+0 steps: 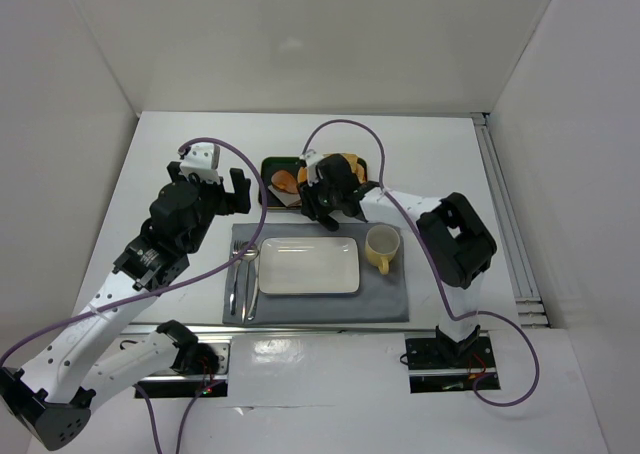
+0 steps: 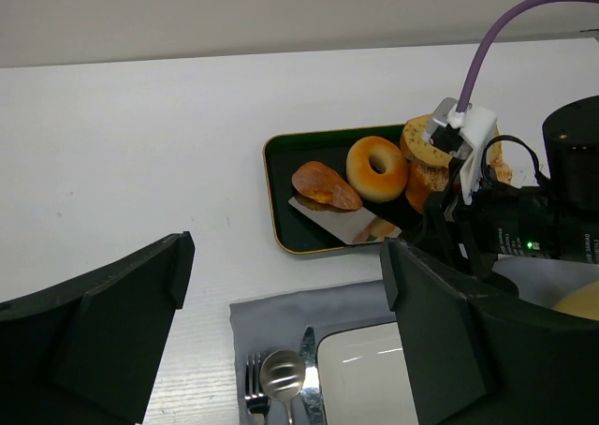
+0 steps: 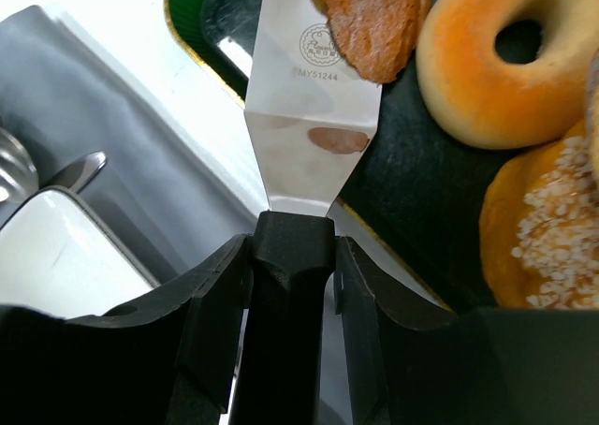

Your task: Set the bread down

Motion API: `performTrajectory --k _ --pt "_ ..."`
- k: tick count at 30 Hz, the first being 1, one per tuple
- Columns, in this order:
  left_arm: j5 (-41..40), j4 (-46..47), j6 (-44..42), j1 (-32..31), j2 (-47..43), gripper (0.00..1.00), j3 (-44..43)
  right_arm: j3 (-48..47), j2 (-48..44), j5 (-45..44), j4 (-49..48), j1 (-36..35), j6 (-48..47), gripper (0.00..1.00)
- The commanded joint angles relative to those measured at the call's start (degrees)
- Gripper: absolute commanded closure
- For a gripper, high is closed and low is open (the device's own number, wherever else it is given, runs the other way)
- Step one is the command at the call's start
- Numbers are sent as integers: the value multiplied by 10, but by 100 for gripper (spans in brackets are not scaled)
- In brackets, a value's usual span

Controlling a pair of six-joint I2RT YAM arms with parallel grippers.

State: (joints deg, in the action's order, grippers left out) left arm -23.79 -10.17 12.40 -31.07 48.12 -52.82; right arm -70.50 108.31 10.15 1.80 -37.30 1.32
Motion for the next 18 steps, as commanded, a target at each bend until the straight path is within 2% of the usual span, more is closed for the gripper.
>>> performTrajectory --k 1,8,18 --pt "-7 38 7 -2 -11 0 1 -25 1 -48 -57 -13 -23 100" --pt "-7 38 7 -2 -11 0 6 -25 13 -72 -69 -23 -28 100" --pt "-7 38 7 -2 -16 0 6 -49 44 -61 -64 -23 2 100"
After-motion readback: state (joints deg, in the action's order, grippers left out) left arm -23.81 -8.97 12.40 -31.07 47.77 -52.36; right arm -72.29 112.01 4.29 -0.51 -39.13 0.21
